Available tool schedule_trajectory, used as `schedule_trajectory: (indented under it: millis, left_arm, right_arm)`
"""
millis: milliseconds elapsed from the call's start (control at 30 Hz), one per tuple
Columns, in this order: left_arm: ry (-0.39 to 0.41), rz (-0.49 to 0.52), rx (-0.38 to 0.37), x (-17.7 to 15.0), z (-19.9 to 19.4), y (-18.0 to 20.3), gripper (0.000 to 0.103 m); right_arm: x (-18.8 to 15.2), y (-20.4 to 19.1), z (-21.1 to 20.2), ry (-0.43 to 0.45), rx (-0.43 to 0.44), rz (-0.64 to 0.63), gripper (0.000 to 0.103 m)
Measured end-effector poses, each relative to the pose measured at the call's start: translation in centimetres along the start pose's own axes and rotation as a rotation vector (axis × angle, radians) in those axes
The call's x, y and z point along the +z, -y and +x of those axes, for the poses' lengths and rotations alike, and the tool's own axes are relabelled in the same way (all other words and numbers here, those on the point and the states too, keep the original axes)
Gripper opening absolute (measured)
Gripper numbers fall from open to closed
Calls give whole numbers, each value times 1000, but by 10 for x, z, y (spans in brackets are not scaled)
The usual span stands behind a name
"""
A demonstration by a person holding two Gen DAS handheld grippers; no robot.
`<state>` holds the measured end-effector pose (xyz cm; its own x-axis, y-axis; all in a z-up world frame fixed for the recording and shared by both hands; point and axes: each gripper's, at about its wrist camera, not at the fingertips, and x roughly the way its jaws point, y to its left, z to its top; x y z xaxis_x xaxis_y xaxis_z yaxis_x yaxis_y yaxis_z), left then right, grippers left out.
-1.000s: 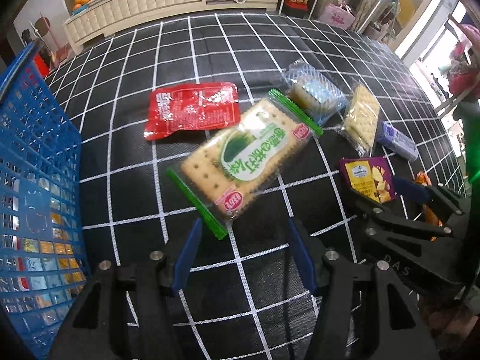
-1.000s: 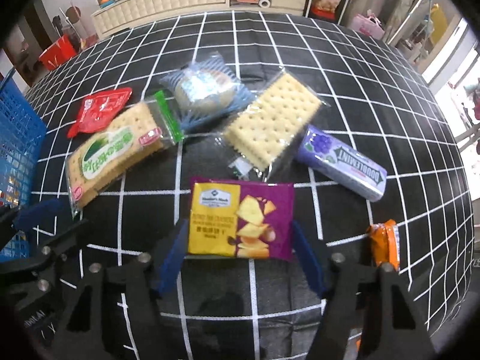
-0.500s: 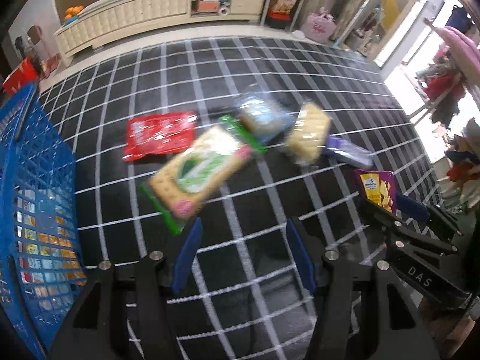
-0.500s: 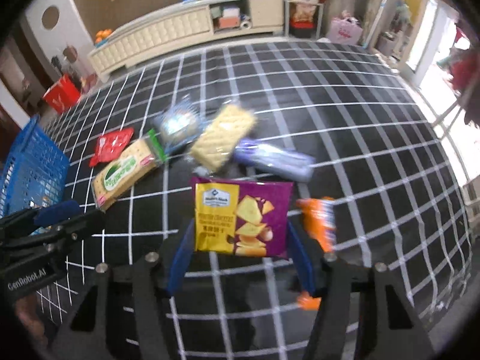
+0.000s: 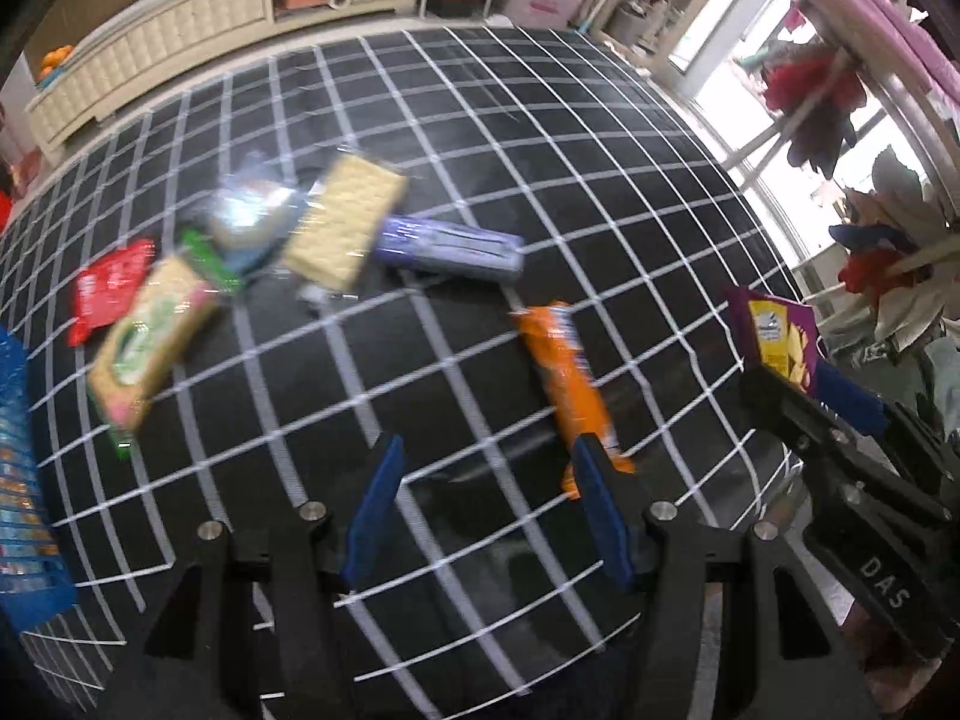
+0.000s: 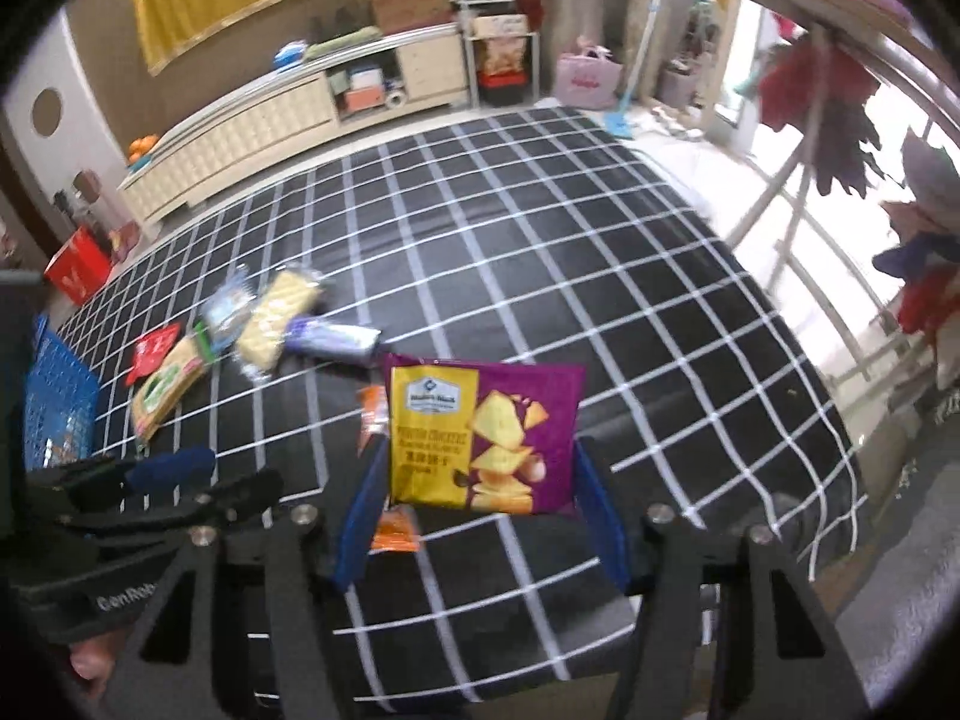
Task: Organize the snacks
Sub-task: 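Grasp the purple-and-yellow chip bag with the right tool while left tool grasps orange stick snack, then carry both snacks over the blue basket and open both tools to drop them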
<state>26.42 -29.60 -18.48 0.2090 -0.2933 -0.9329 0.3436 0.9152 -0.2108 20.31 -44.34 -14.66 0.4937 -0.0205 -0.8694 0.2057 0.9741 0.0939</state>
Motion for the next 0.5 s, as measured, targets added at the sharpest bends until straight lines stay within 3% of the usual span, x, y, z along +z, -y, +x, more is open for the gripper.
schedule_trajectory:
  millis: [167,367,400,500]
  left_arm:
    - [-28,32,12,6,27,30,56]
    - [-39,18,54,19,51,33,56]
    - [-51,30,67,20,57,34,53]
    - [-77,42,58,19,68,36,16]
  right_arm:
    - [-3,25,5,1,-1,36,65]
    - [-4,45,16,-7,5,70,65]
    - [-5,45,19,-11,6,73,65]
    - [-6,47,27,-32,18,81,65]
